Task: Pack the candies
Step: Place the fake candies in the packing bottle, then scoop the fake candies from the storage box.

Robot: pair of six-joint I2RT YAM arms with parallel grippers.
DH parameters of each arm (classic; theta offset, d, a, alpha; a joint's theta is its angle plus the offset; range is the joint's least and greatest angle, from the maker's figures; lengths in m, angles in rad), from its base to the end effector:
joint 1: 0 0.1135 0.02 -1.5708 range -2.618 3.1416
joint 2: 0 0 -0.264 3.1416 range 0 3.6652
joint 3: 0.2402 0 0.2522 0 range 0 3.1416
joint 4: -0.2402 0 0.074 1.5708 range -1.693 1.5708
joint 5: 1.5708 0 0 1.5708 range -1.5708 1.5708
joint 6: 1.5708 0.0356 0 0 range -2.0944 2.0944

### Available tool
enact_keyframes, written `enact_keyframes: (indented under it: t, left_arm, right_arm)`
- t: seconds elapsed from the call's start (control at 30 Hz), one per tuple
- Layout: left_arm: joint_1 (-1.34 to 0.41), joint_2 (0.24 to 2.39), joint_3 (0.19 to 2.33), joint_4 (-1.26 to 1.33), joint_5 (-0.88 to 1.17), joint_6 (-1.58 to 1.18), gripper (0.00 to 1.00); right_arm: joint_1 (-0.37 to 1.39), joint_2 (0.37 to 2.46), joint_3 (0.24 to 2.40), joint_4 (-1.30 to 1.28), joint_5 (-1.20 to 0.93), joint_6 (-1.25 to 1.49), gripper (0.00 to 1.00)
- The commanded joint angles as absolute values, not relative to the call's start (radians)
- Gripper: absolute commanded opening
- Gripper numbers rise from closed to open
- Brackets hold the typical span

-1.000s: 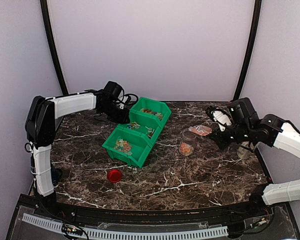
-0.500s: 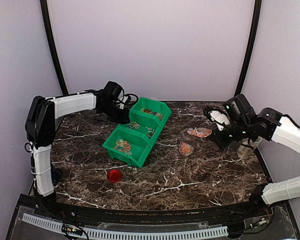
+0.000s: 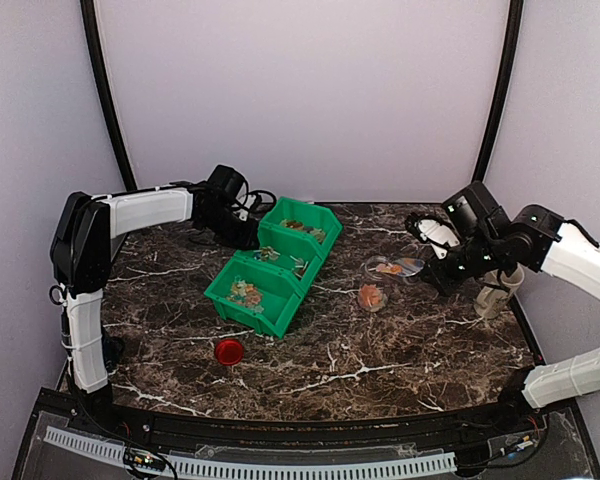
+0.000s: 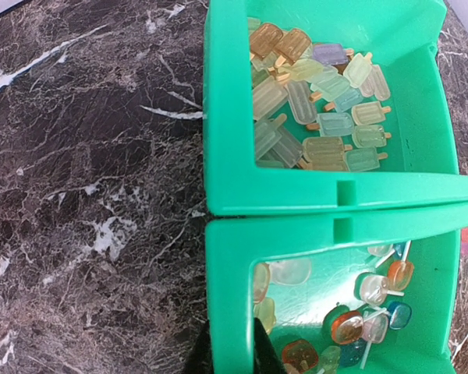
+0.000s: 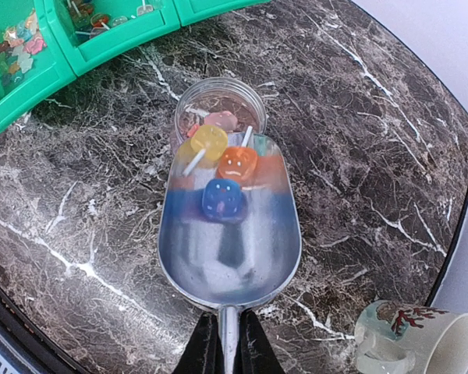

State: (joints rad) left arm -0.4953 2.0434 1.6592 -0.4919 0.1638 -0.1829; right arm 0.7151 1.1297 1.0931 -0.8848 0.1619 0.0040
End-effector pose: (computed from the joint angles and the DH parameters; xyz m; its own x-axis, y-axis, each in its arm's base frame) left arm 0.4016 -0.2236 0.2285 -0.7666 0.2102 -0.6067 0.4285 0.8712 -0.2396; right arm 0.1701 0.1401 0.3163 -0.6036 -0.5190 -0.6052 -0.5711 0.8112 -0.1260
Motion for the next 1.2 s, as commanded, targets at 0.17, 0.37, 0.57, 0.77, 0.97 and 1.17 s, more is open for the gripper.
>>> enact_keyframes:
  t: [0.17,0.37,0.57,0.77,0.97,1.17]
  left_arm:
    - [-0.495,1.914,1.672,-0.406,0.208,-0.196,0.00]
    - [-0.494,1.913,1.666,-0.408,0.209,-0.196,0.00]
    - [-0.495,1.911,1.663,-0.402,0.210,-0.199,0.00]
    - [-0.494,1.911,1.660,-0.404,0.209,-0.199,0.00]
    - [-0.495,1.911,1.659,-0.402,0.209,-0.199,0.00]
    - [-0.494,1.908,1.652,-0.402,0.206,-0.199,0.00]
  right_arm:
    - [0.733,1.131,1.140,-0.898,0.182,0.005,0.00]
    - [0.739,1.161,1.181,-0.937,0.191,-0.004,0.00]
    - [0.742,1.177,1.226,-0.983,0.192,-0.011,0.00]
    - [0.749,1.205,1.258,-1.030,0.186,-0.024,0.00]
    - [0.753,1.235,1.295,-1.066,0.185,-0.034,0.00]
    - [0.756,1.267,1.327,-1.093,0.192,-0.029,0.00]
